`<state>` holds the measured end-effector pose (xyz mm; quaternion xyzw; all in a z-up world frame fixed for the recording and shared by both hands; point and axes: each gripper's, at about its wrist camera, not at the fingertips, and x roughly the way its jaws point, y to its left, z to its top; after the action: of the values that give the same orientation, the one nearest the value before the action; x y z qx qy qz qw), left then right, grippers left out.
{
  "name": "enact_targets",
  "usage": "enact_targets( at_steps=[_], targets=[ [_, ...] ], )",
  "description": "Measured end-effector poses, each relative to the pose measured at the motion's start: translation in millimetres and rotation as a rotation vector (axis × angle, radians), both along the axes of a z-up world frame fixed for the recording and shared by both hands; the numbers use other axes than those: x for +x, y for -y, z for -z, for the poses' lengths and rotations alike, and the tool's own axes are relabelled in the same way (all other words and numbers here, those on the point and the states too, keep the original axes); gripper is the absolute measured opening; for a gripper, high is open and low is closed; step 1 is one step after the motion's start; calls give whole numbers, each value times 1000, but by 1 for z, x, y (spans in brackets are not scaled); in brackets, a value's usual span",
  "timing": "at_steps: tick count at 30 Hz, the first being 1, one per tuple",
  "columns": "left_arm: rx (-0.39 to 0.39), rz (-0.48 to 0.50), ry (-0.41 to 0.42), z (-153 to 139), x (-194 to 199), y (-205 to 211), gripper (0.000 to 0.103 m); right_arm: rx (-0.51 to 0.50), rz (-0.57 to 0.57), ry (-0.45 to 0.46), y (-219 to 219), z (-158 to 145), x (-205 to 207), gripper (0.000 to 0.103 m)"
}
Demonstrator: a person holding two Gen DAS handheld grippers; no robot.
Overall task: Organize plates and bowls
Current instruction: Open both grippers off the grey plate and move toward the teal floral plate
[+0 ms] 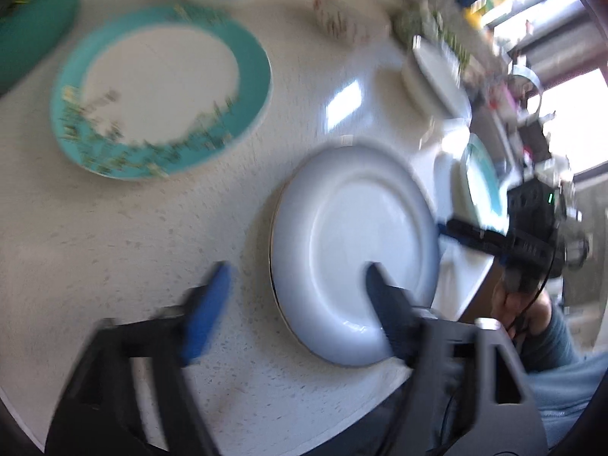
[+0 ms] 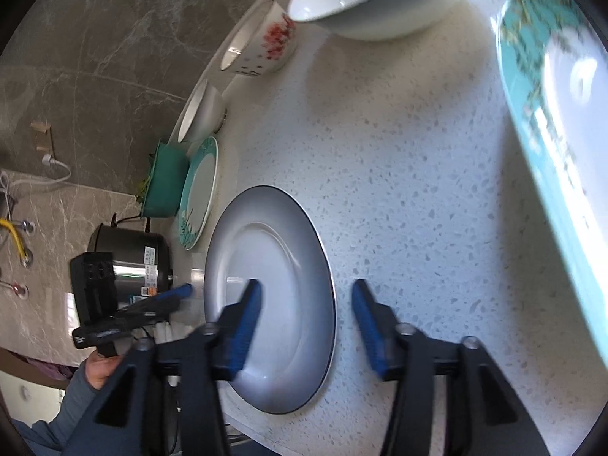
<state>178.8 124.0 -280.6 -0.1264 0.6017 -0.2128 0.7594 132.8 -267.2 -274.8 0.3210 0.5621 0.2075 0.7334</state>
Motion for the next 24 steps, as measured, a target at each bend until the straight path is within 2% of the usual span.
enact_targets(
  at_steps=[2,4,6,8,11,14,17,24],
  targets=[
    [-52,-95,65,-13,-13,-14,83,-32,-3,26,4,-12,-2,59],
    [-126,-200,96,-18,-24,-29,102,-43,-8,73,6,-27,-1,65],
    [-198,-284,110,-18,-33,-42,103,-9,-15,129,8,-45,5,73],
    [-261,-356,109,-20,-38,-54,103,76,-32,181,5,-62,18,87],
    [-331,-412,184,-35,-38,-65,103,175,-87,224,-14,-80,43,87],
    [-320,-366,201,-49,-21,-75,103,190,-133,234,-40,-84,72,87],
    [-281,-325,184,-50,5,-90,103,192,-166,196,-70,-78,102,87],
    [-196,-370,108,-20,55,-131,101,205,-279,117,-129,-47,153,83]
  ],
)
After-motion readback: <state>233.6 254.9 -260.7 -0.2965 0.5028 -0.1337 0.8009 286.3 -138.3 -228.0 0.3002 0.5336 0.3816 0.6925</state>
